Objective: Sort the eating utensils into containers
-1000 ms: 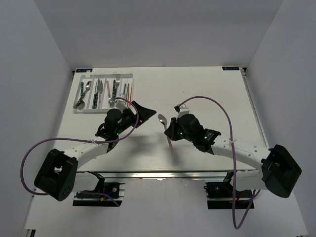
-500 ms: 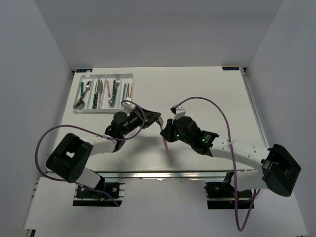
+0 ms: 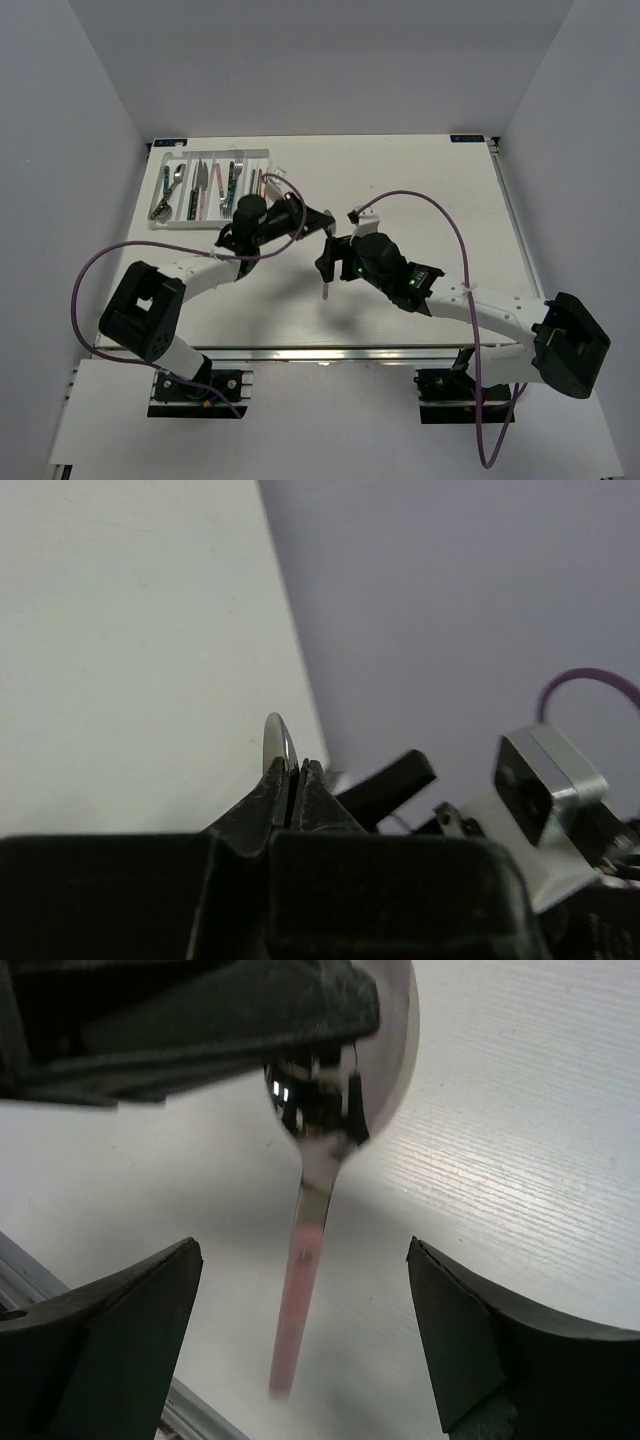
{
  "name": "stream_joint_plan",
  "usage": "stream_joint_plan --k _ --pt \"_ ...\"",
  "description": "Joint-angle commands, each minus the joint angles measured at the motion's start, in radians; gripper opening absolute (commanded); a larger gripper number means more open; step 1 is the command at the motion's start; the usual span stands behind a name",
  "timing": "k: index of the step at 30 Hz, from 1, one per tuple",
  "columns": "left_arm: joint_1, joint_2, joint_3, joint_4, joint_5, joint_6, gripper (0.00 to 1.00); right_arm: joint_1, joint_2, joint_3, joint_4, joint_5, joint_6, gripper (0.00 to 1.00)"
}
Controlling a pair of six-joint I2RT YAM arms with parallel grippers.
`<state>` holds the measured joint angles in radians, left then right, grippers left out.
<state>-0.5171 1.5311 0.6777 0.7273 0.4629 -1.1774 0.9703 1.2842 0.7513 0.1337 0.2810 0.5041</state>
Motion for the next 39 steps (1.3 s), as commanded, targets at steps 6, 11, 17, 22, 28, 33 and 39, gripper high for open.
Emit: stream_joint_plan --k 6,11,17,22,28,33,39 --pt "0.123 0.006 0.697 -1.233 -0.692 0.864 0.0 -0.019 -0.216 -0.056 -0.112 0.234 -0.03 0.89" --pt "0.328 0.202 1.025 -1.398 -0.855 1.027 0.0 -0.047 -0.341 -0.092 -0.137 0.205 -0.039 0.89" --pt "0.454 0.366 1.233 -1.203 -0.903 1.274 0.0 -0.05 -0.402 -0.113 -0.21 0.136 -0.059 0.89" --pt "0.5 0.516 1.307 -1.05 -0.88 1.375 0.0 -0.05 -0.418 -0.119 -0.249 0.093 -0.101 0.89" --pt "0.588 0.603 1.321 -0.958 -0.914 1.323 0.0 -0.05 -0.459 -0.127 -0.286 0.08 -0.128 0.89" --pt "0.661 0.606 1.249 -0.892 -0.822 1.191 0.0 -0.05 -0.461 -0.167 -0.229 0.032 -0.127 0.89" --pt "0.68 0.688 1.333 -0.879 -0.774 1.188 0.0 -0.051 -0.378 -0.175 -0.18 0.018 -0.136 0.89"
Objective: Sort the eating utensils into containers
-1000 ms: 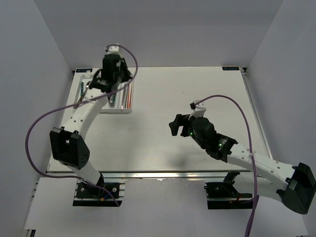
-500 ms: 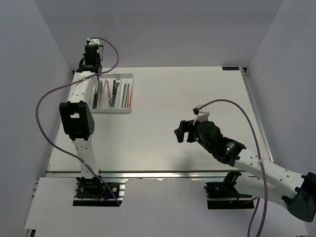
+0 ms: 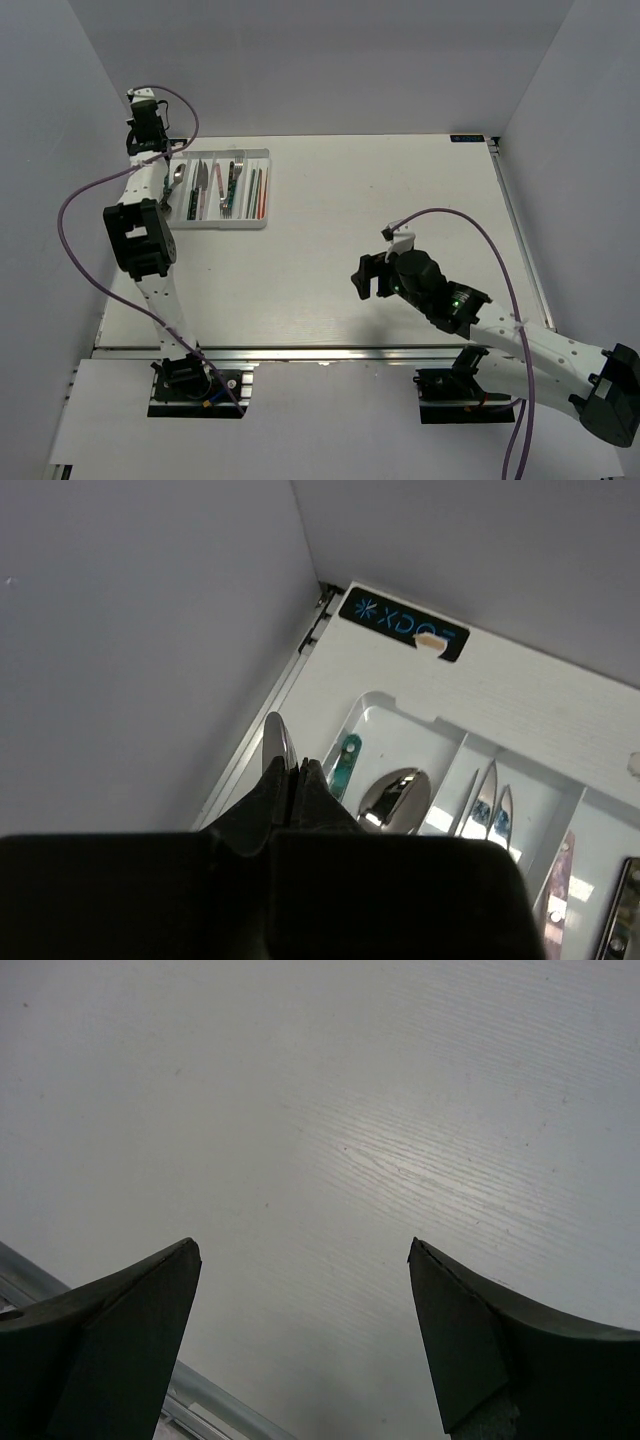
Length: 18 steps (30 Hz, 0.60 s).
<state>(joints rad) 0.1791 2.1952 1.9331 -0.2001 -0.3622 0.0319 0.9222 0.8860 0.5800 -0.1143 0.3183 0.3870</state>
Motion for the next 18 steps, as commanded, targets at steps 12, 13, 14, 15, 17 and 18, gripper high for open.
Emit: stream_joint_plan --k 12,13,14,15,17,18 --pt "-0.006 0.132 0.156 0.005 0.059 -0.105 0.0 -0.017 0.113 -0.02 0.137 -0.054 -0.016 0.89" --pt "-0.006 0.136 0.155 -0.002 0.054 -0.105 0.0 -0.017 0.111 -0.02 0.137 -0.058 -0.016 0.89" --pt "-0.007 0.139 0.149 -0.005 0.051 -0.105 0.0 -0.019 0.11 -0.022 0.137 -0.058 -0.016 0.89" --pt "-0.006 0.138 0.136 -0.004 0.046 -0.105 0.0 -0.02 0.105 -0.023 0.137 -0.056 -0.019 0.89" --pt "-0.007 0.126 0.081 0.024 0.017 -0.105 0.0 -0.023 0.102 -0.026 0.139 -0.053 -0.019 0.89" --pt "-0.007 0.123 0.066 0.031 0.009 -0.105 0.0 -0.025 0.1 -0.028 0.139 -0.053 -0.019 0.89"
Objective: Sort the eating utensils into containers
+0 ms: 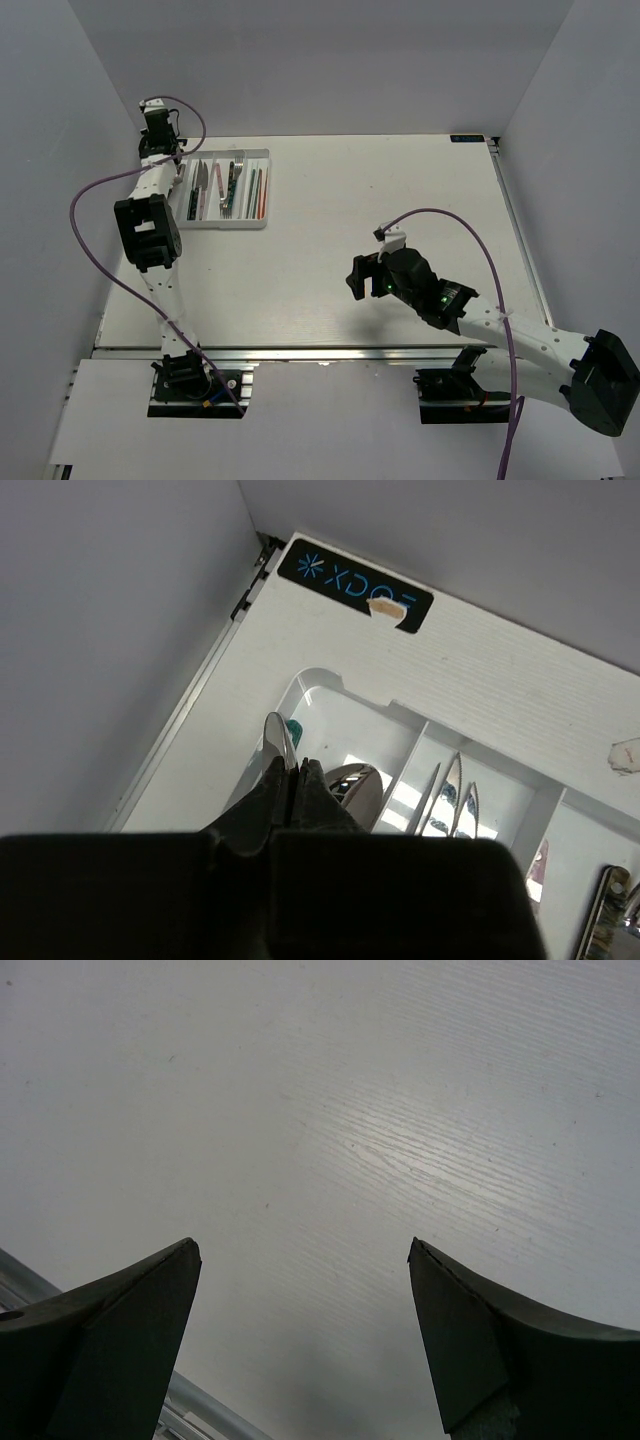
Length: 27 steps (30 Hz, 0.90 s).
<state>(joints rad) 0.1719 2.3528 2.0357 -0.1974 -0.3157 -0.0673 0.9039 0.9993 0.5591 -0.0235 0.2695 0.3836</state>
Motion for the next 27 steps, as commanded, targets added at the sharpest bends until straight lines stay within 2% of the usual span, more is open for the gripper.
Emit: stream_joint_plan --k 1,2,7,14,19,25,26,27 --pt "0.001 -0.036 -0.048 0.038 -0.04 -0.005 0.03 -0.007 -0.011 -0.007 0.048 -0.006 -0.015 0.89" --pt "0.0 -0.039 -0.058 0.033 -0.045 0.0 0.08 -0.008 -0.011 -0.007 0.048 -0.006 -0.015 0.89" --pt "0.0 -0.062 -0.109 0.049 -0.034 0.006 0.16 -0.01 -0.001 -0.01 0.053 -0.01 -0.012 0.89" --pt "0.0 -0.066 -0.126 0.05 -0.031 0.006 0.35 -0.011 -0.004 -0.013 0.05 -0.01 -0.009 0.89" --pt "0.001 -0.082 -0.094 0.024 -0.034 -0.02 0.59 -0.011 -0.005 -0.013 0.046 -0.007 -0.008 0.89" --pt "0.0 -0.19 -0.074 -0.013 -0.017 -0.084 0.68 -0.011 -0.002 -0.004 0.04 -0.007 -0.009 0.89" --pt "0.001 -0.241 -0.074 -0.02 -0.016 -0.095 0.81 -0.011 -0.005 -0.001 0.036 -0.006 -0.011 0.89" --pt "0.0 -0.268 -0.072 -0.04 -0.016 -0.106 0.88 -0.013 -0.008 0.008 0.031 0.005 -0.011 0.89"
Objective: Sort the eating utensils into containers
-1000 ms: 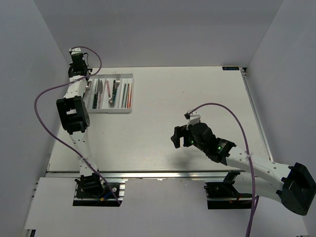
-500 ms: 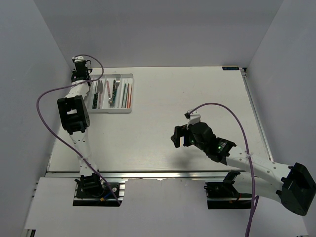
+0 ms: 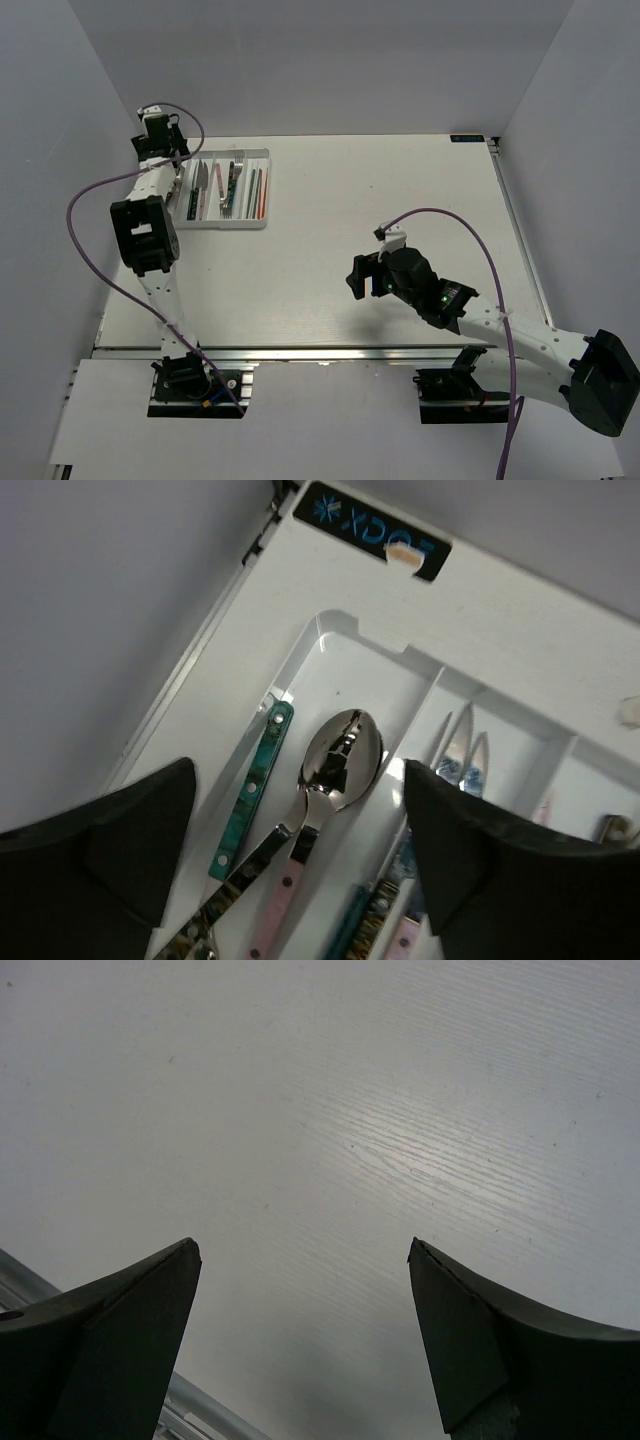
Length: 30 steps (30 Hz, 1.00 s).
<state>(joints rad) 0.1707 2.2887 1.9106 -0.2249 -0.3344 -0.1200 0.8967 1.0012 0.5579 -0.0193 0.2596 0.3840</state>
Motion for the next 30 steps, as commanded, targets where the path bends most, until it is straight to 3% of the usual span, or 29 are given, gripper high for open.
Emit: stream_joint_plan --k 1,8,11,15,16,19,24,27,28,30 --pt "0.001 -0.231 0.056 -0.027 0.003 -0.075 0.98 -0.005 -0.013 0.014 0.021 0.021 -0.011 0.89" --pt "0.003 -0.487 0.028 -0.213 0.084 -0.219 0.98 -0.007 -0.113 0.099 -0.108 0.16 -0.022 0.89" --pt "0.001 -0.65 -0.112 -0.243 0.124 -0.26 0.98 -0.008 -0.15 0.143 -0.187 0.243 -0.039 0.89" --pt "0.001 -0.95 -0.511 -0.157 0.187 -0.248 0.98 -0.008 -0.18 0.214 -0.307 0.348 -0.046 0.89" --pt "0.001 -1.082 -0.688 -0.139 0.187 -0.245 0.98 -0.008 -0.188 0.241 -0.327 0.363 -0.051 0.89" --pt "0.001 -1.304 -0.939 -0.125 0.178 -0.233 0.98 -0.008 -0.223 0.276 -0.39 0.42 -0.062 0.89" --pt "-0.046 -1.601 -1.188 -0.169 0.207 -0.254 0.98 -0.008 -0.295 0.342 -0.475 0.441 -0.086 0.89" --pt "-0.129 -1.724 -1.252 -0.214 0.141 -0.266 0.98 -0.008 -0.352 0.315 -0.511 0.443 -0.076 0.89" --pt "-0.208 -1.745 -1.26 -0.209 0.118 -0.28 0.98 -0.008 -0.384 0.297 -0.513 0.437 -0.067 0.89" --pt "-0.232 -1.778 -1.259 -0.194 0.147 -0.279 0.98 -0.008 -0.417 0.237 -0.499 0.409 -0.045 0.89"
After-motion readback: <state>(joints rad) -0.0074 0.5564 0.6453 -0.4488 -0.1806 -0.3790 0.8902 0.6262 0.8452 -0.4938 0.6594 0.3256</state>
